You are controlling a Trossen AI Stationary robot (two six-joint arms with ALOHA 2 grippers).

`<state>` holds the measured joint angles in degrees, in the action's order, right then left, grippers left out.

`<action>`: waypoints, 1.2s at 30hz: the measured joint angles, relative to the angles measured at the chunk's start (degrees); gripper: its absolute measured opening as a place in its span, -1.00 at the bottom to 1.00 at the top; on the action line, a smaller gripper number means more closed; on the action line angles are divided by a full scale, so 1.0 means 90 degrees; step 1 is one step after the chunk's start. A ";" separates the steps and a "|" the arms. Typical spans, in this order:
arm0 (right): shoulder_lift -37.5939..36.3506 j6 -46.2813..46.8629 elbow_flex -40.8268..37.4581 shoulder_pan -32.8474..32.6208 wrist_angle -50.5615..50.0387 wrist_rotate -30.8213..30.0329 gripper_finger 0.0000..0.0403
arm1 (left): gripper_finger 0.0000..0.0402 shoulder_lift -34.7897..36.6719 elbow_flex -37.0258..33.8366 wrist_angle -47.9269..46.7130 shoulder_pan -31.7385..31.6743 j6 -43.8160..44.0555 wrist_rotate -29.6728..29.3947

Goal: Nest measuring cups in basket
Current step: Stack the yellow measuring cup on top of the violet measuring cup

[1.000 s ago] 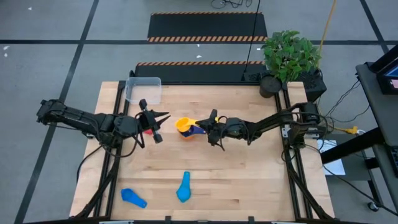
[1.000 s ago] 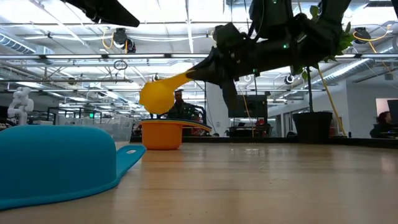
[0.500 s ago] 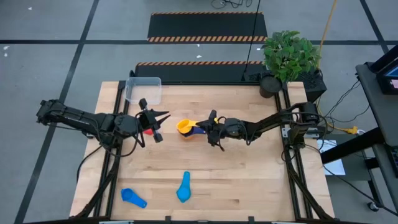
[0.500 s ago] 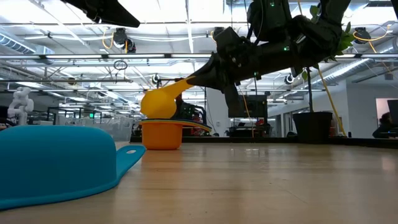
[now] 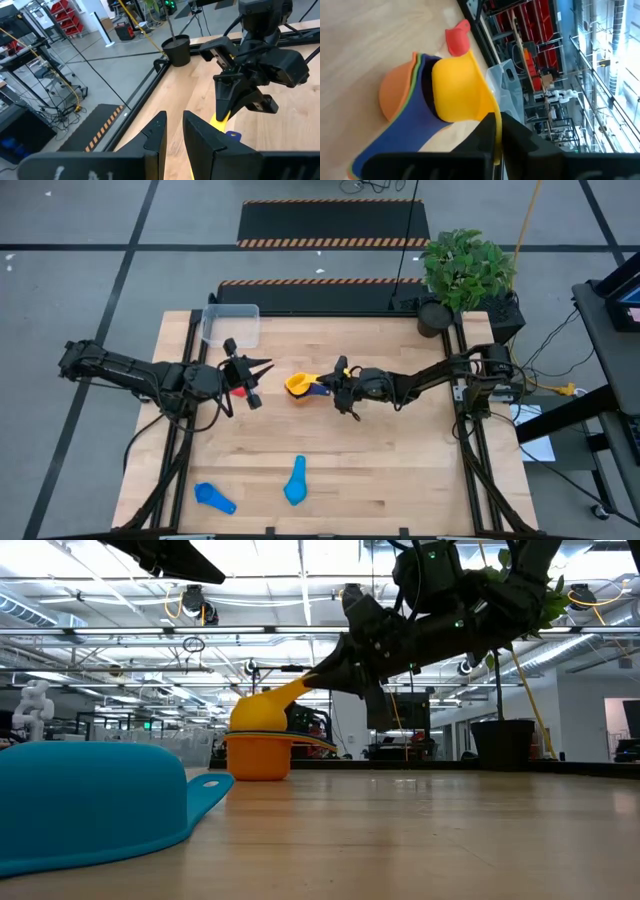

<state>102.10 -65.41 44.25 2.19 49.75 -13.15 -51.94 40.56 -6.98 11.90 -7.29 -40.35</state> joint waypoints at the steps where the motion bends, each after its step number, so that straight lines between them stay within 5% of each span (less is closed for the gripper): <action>1: 0.0000 0.0000 0.0000 0.0012 -0.0001 -0.0002 -0.90 | -0.68 0.0000 0.0000 0.0000 0.0000 0.0000 -0.0001; 16: 0.0000 0.0048 0.0000 0.0042 -0.0031 0.0209 -0.56 | -0.68 0.0000 0.0000 0.0000 0.0000 0.0001 -0.0001; 36: -0.0003 0.2136 0.0002 0.0012 -0.0860 -0.0078 -0.30 | -0.68 0.0000 0.0002 0.0000 0.0000 0.0510 -0.0004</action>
<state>102.08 -46.19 44.27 2.30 42.00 -13.85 -51.94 40.58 -6.99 11.90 -2.70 -40.38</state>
